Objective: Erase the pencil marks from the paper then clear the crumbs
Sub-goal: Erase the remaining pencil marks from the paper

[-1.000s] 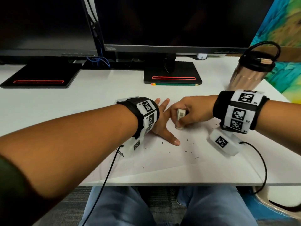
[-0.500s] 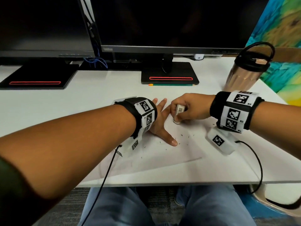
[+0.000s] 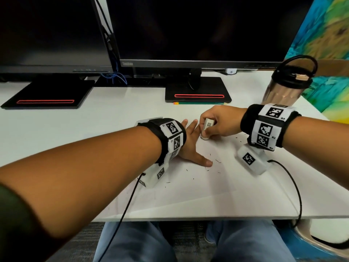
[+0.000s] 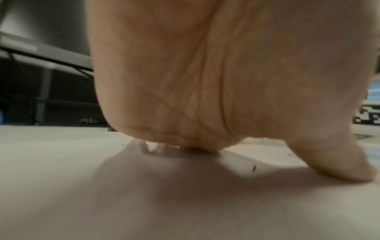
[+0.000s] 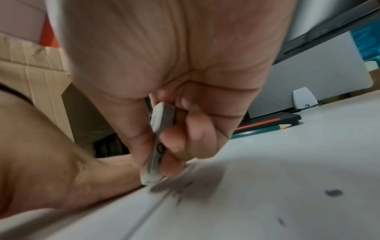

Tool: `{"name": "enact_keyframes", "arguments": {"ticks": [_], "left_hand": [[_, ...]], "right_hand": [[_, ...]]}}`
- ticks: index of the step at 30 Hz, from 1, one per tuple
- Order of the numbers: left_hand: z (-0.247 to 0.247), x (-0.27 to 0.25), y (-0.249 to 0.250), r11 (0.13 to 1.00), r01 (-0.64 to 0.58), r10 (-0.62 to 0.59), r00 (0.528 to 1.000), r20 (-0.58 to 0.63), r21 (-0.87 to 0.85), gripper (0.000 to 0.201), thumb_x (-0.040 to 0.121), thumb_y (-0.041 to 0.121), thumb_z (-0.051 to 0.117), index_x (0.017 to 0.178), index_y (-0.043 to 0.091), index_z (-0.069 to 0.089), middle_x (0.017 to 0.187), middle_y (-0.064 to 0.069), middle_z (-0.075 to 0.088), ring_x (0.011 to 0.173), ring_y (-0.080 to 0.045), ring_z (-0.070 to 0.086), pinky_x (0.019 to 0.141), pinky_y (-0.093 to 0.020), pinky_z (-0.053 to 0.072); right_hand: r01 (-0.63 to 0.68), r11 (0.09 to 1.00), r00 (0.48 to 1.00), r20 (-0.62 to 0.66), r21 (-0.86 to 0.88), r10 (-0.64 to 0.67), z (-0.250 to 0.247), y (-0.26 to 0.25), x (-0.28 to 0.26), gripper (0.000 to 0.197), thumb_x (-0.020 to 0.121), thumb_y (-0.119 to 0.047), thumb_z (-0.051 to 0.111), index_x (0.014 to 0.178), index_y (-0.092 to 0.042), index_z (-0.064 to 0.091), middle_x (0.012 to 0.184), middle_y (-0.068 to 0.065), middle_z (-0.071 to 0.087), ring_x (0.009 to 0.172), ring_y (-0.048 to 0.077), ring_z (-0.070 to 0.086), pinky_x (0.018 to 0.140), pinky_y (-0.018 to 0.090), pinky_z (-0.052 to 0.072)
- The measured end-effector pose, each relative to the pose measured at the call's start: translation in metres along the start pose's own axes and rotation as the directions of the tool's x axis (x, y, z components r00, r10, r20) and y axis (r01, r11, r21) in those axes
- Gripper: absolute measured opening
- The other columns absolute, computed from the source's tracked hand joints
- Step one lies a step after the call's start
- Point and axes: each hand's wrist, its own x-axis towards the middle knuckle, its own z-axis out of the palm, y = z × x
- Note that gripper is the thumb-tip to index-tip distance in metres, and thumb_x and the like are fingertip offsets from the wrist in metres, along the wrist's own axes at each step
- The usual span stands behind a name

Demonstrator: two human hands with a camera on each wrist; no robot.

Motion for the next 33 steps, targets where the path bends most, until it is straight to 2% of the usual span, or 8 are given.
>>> {"name": "enact_keyframes", "arguments": {"ticks": [5, 8, 13, 17, 21, 24, 28, 33], "left_hand": [[0.001, 0.001, 0.001, 1.000, -0.025, 0.025, 1.000, 0.008, 0.005, 0.108, 0.079, 0.084, 0.047, 0.158, 0.033, -0.007, 0.163, -0.006, -0.026, 0.149, -0.035, -0.021, 0.119, -0.053, -0.008], [0.001, 0.000, 0.002, 1.000, -0.028, 0.028, 1.000, -0.001, 0.008, 0.113, 0.080, 0.082, 0.048, 0.157, 0.028, -0.014, 0.163, -0.005, -0.024, 0.149, -0.034, -0.021, 0.119, -0.051, -0.008], [0.001, 0.001, 0.001, 0.999, -0.031, 0.031, 1.000, 0.003, 0.015, 0.108, 0.079, 0.083, 0.048, 0.158, 0.033, -0.006, 0.163, -0.007, -0.025, 0.150, -0.035, -0.020, 0.119, -0.053, -0.007], [0.002, 0.003, 0.001, 0.999, -0.026, 0.026, 1.000, 0.000, 0.038, 0.118, 0.078, 0.084, 0.047, 0.155, 0.025, -0.019, 0.163, -0.007, -0.025, 0.150, -0.034, -0.019, 0.119, -0.051, -0.006], [0.002, 0.003, 0.001, 0.999, -0.030, 0.030, 1.000, 0.004, 0.033, 0.115, 0.077, 0.085, 0.048, 0.157, 0.028, -0.013, 0.163, -0.009, -0.025, 0.150, -0.035, -0.018, 0.119, -0.052, -0.005], [0.002, 0.004, 0.001, 0.999, -0.035, 0.035, 0.999, -0.005, 0.035, 0.118, 0.077, 0.085, 0.048, 0.155, 0.028, -0.018, 0.163, -0.008, -0.024, 0.150, -0.035, -0.018, 0.119, -0.052, -0.005], [0.002, 0.005, 0.000, 0.999, -0.014, 0.013, 1.000, 0.002, 0.035, 0.121, 0.075, 0.086, 0.049, 0.156, 0.024, -0.017, 0.163, -0.008, -0.025, 0.150, -0.034, -0.019, 0.120, -0.052, -0.005], [0.003, 0.005, 0.000, 0.999, -0.028, 0.028, 1.000, -0.012, 0.017, 0.123, 0.075, 0.085, 0.051, 0.155, 0.025, -0.021, 0.163, -0.006, -0.024, 0.150, -0.033, -0.018, 0.120, -0.051, -0.005]], "right_hand": [[0.042, 0.998, 0.981, 0.188, 0.056, -0.052, 0.009, -0.003, -0.003, 0.009, 0.081, -0.022, 0.073, 0.077, -0.028, 0.067, 0.083, 0.008, 0.073, 0.060, 0.017, 0.061, 0.058, 0.029, 0.050], [0.056, 0.998, 0.995, 0.088, 0.008, -0.056, 0.006, -0.005, -0.003, 0.009, 0.082, -0.023, 0.073, 0.080, -0.026, 0.065, 0.077, -0.004, 0.070, 0.057, 0.003, 0.058, 0.058, 0.019, 0.046], [0.054, 0.998, 0.971, 0.231, 0.026, -0.058, 0.009, -0.004, -0.005, 0.006, 0.081, -0.023, 0.073, 0.078, -0.024, 0.068, 0.081, 0.005, 0.072, 0.064, 0.016, 0.060, 0.062, 0.030, 0.051], [0.046, 0.997, 0.999, 0.005, -0.061, -0.046, 0.004, 0.001, -0.003, 0.009, 0.080, -0.027, 0.074, 0.085, -0.023, 0.067, 0.083, 0.000, 0.072, 0.074, 0.017, 0.063, 0.068, 0.030, 0.051], [0.029, 0.999, 0.960, 0.280, -0.028, -0.020, 0.002, -0.004, -0.007, 0.004, 0.082, -0.026, 0.071, 0.082, -0.022, 0.070, 0.084, 0.008, 0.073, 0.066, 0.019, 0.061, 0.060, 0.031, 0.050], [0.045, 0.998, 0.996, 0.085, -0.052, -0.040, 0.001, -0.004, -0.008, 0.005, 0.081, -0.024, 0.072, 0.083, -0.022, 0.068, 0.083, 0.001, 0.072, 0.064, 0.012, 0.059, 0.062, 0.027, 0.049], [-0.007, 1.000, 0.948, 0.317, -0.026, 0.015, 0.001, -0.008, -0.015, 0.009, 0.084, -0.022, 0.071, 0.088, -0.014, 0.069, 0.070, 0.007, 0.068, 0.052, 0.018, 0.053, 0.051, 0.024, 0.045], [-0.016, 1.000, 0.997, 0.080, -0.022, 0.018, 0.004, -0.007, -0.020, 0.008, 0.080, -0.022, 0.072, 0.086, -0.018, 0.068, 0.078, 0.000, 0.071, 0.064, 0.019, 0.061, 0.058, 0.027, 0.051]]}}
